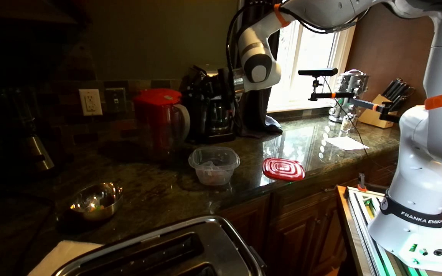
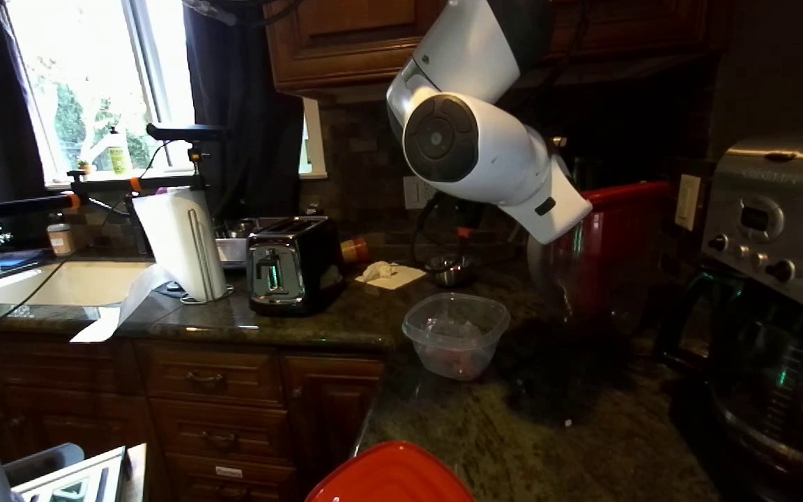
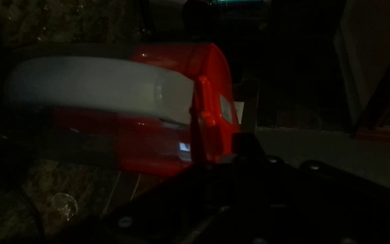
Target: Remove the red lid from the jug.
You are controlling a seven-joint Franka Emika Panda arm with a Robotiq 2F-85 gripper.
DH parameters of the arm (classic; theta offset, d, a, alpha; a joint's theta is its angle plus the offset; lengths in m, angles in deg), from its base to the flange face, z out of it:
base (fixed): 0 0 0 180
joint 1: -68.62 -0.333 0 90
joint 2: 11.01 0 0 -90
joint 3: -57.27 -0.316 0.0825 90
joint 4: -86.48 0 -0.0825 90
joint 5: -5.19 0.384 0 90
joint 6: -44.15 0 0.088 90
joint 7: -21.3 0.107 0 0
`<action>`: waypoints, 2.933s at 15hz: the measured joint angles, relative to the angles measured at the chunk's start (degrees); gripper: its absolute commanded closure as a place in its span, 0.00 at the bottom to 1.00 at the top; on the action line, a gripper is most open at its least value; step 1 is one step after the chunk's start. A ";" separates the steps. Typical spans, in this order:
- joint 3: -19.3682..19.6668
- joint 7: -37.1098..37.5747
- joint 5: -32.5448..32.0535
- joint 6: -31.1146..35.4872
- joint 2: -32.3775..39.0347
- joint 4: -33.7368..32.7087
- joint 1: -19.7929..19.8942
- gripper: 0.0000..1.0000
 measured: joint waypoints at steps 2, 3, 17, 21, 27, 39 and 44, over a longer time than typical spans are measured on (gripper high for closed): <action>-0.10 0.01 0.00 0.00 -0.62 0.06 0.40 0.72; -0.18 0.10 -0.12 0.00 -0.83 0.20 0.52 0.66; -0.44 -14.69 8.46 0.01 -1.80 1.55 0.77 0.00; -0.51 -23.43 14.24 0.01 -0.64 -0.11 0.31 0.00; -0.62 -29.88 17.98 0.01 3.02 -2.83 -0.55 0.00; 0.07 -31.08 18.73 0.01 7.08 -9.03 0.54 0.00; -0.01 -31.08 18.73 0.01 7.43 -9.28 0.44 0.00</action>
